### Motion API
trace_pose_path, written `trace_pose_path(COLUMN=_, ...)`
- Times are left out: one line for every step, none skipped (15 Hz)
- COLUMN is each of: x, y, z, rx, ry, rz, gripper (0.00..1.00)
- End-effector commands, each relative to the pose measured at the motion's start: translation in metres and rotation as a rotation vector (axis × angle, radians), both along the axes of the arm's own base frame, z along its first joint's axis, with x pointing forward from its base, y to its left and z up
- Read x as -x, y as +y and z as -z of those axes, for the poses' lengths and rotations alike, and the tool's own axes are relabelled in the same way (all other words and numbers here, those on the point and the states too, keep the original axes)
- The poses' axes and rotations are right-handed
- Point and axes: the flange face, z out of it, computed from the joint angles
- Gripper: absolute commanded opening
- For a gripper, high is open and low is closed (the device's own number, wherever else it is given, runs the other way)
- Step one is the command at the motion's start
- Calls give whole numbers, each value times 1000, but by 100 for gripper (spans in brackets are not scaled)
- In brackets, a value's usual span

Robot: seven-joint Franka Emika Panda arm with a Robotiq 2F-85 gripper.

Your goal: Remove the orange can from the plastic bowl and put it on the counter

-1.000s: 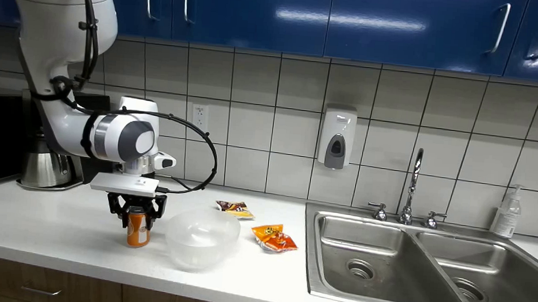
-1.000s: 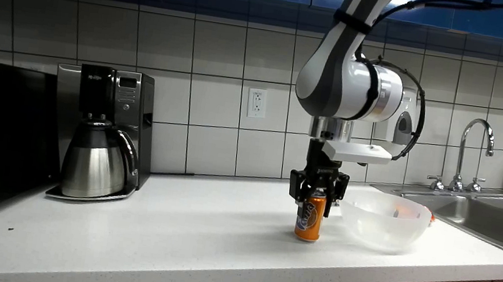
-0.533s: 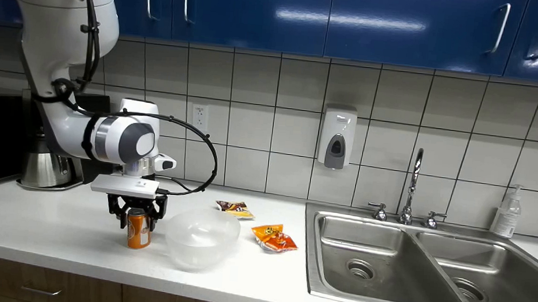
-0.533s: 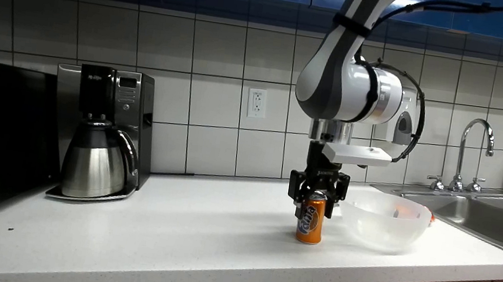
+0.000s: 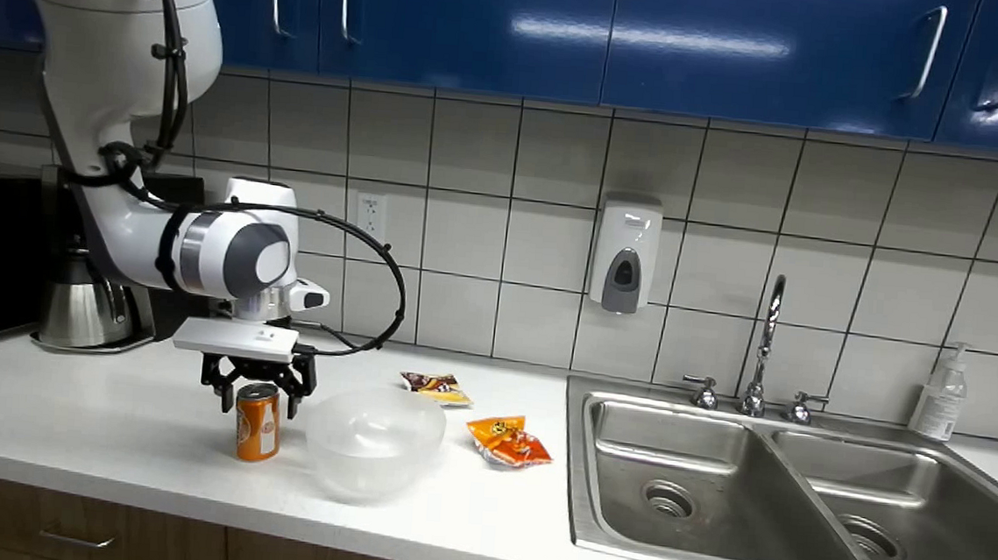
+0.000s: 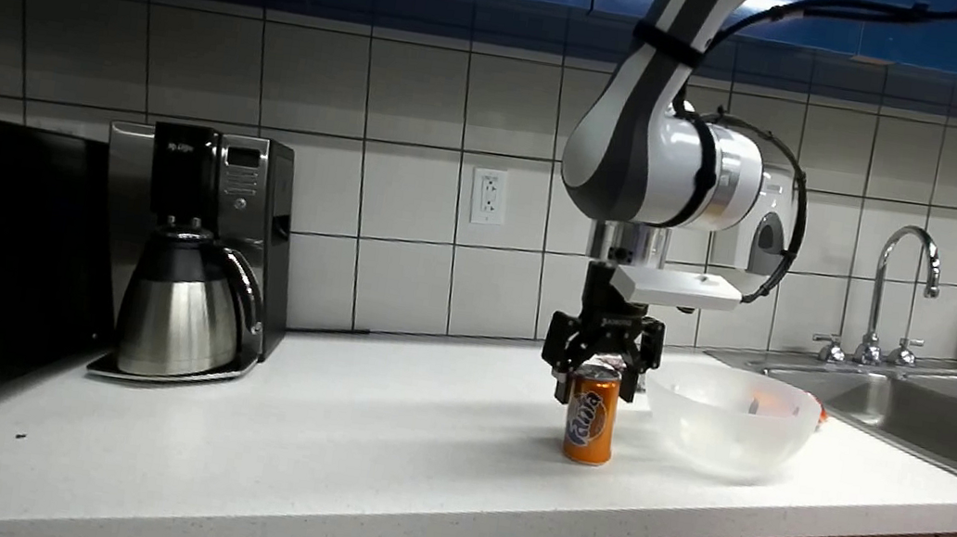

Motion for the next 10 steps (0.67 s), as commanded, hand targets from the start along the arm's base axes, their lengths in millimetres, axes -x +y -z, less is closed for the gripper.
trace_pose_path(x=-6, y=-4, z=-23, rx=-3, ry=-35, rz=-4, gripper=100)
trace_pose_path(x=-7, y=-4, z=-30, rx=-5, ry=-46, rz=-5, gripper=100)
trace_pose_path(x=-8, y=-3, z=-38, rx=-10, ry=-51, rz=-10, gripper=100)
trace_pose_path(x=-7, y=-2, z=-44, rx=-22, ry=-47, rz=-15, gripper=100)
trace_pose_path(x=-5, y=0, z=-53, rx=-33, ry=-44, rz=-15, gripper=100)
trace_pose_path(x=-4, y=2, z=-60, rx=-45, ry=-43, rz=-17, gripper=100)
trace_pose_path(x=-1, y=4, z=-69, rx=-58, ry=-37, rz=-19, gripper=100)
trace_pose_path(x=2, y=6, z=-78, rx=-74, ry=-28, rz=-22, gripper=100)
trace_pose_path(x=4, y=7, z=-86, rx=-85, ry=-17, rz=-20, gripper=100)
trace_pose_path(x=8, y=8, z=-95, rx=-102, ry=-5, rz=-23, gripper=100)
